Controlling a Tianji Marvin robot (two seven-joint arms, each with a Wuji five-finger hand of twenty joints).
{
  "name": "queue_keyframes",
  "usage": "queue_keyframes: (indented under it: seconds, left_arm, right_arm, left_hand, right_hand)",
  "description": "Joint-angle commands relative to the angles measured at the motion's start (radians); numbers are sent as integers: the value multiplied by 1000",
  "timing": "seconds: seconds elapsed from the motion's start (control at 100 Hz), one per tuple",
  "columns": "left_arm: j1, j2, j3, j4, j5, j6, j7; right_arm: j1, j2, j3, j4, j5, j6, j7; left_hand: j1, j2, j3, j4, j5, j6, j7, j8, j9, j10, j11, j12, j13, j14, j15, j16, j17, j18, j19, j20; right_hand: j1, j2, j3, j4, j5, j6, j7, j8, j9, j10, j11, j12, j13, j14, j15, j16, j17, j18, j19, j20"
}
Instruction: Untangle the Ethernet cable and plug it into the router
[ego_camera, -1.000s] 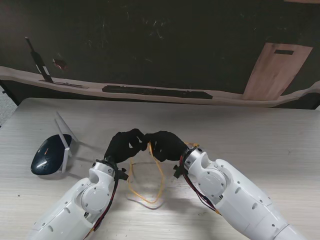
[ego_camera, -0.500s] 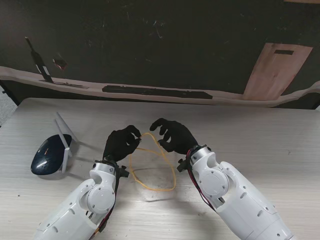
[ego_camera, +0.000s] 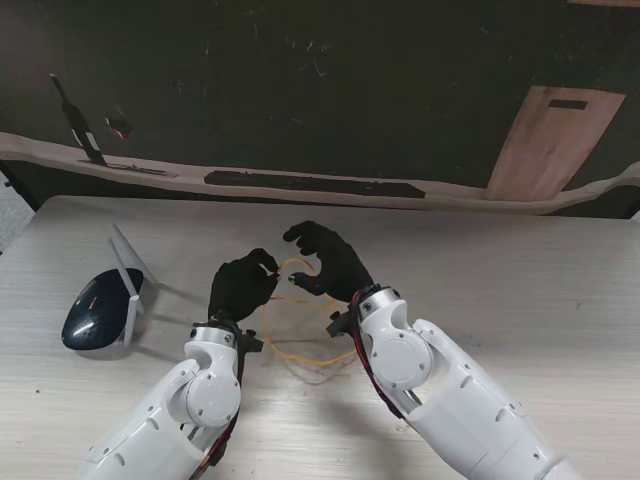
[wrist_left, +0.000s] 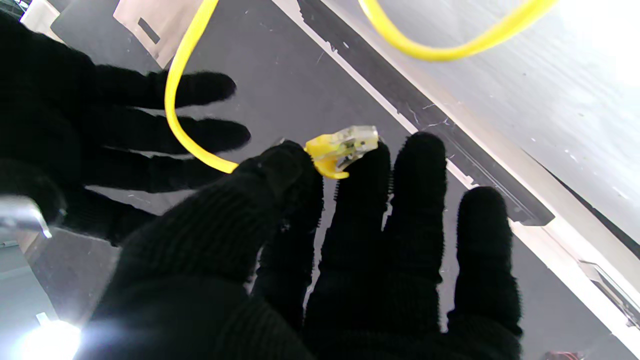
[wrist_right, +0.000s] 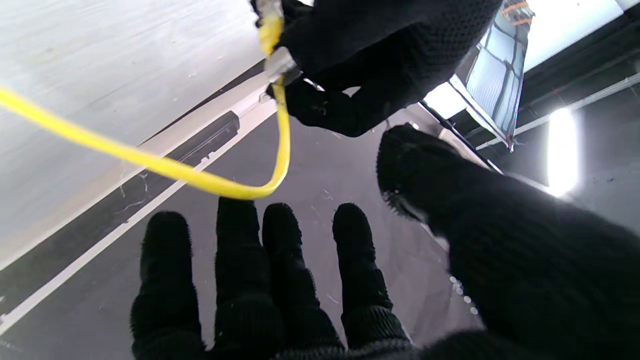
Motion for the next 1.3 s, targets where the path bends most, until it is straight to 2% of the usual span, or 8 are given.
queue_keyframes:
  seconds: [0.0,0.18,0.33,0.6,0.71,0.85,1.1,1.29]
  left_arm:
    - [2,-3,3,-8,-7,2,-19]
    - [1,-2,5,-7,-15,-12,-29]
    - [4,0,0,-9,-10,-15,-31]
    - [3,3,2,-10,-12,-21,-45]
    - [2,4,2,-10,-11,-24,-52]
    - [2,4,1,-9,-13,-30,-53]
    - [17,21,-30,-17,-16,-99,-106]
    - [36,38,-69,-28,-44,-177,-181]
  right_arm:
    - [4,-32,-13,1,35,23,3]
    - [17,-79,-62,34,130,99,-59]
    - [13,-84,-65,38,134,157,-63]
    - [25,-74,-64,59,40,205,-76]
    - [35,-67,-68,72,16,196,-66]
    - [44,-56,-69,78,0,184,-38]
    - [40,-43,-42,79,-6,164,-13]
    - [28,-41,-14,84,-3,154,-26]
  left_hand:
    - [64,-1,89,59,1,-23,43,12,33,-13,32,-9,26,153,17,3,-4,27,31,30]
    - [69,4,80,54,1,-27,38,10,30,-13,28,-13,22,154,12,-1,-5,27,30,30]
    - [73,8,71,51,2,-30,32,9,28,-14,23,-17,20,152,9,-3,-7,25,26,29]
    - [76,12,62,51,3,-35,26,8,27,-18,15,-21,13,155,3,-7,-9,24,22,27]
    - [73,11,60,50,3,-28,16,3,27,-18,12,-22,13,154,0,-9,-11,23,20,27]
    - [47,4,51,42,1,-14,-42,-20,26,-23,-3,-39,5,159,-10,-15,-18,21,13,24]
    - [-274,88,104,87,-105,31,-399,-10,-234,-14,-152,-172,-127,148,-138,-64,-102,-2,-56,-11]
    - [-335,112,28,77,-203,7,-548,-61,-455,-6,-319,-249,-349,106,-318,-102,-212,-15,-159,-66]
  right_hand:
    - [-10,-32,10,8,-37,27,8,-10,-43,-8,8,-3,-28,-28,-3,-5,-21,-44,-31,-26]
    - [49,-40,47,12,-28,98,21,-12,-28,42,50,7,81,97,43,9,163,231,69,-8]
    - [65,-9,33,19,5,134,8,-20,29,65,79,16,287,87,256,82,439,259,352,78]
    - [82,137,4,33,359,186,-44,-31,369,124,109,29,647,55,815,157,919,67,926,217]
    - [135,169,-52,-115,468,158,150,-269,569,126,143,26,696,5,1056,219,982,-178,1172,339]
    - [193,209,-89,-115,567,76,283,-263,711,112,246,44,701,-59,1174,326,1014,-321,1189,542]
    - [196,205,-91,-114,597,18,264,-204,717,96,264,63,703,-94,1199,350,1024,-389,1189,591]
    - [196,210,-97,-113,593,15,260,-194,714,92,264,64,704,-108,1219,362,1028,-415,1189,620]
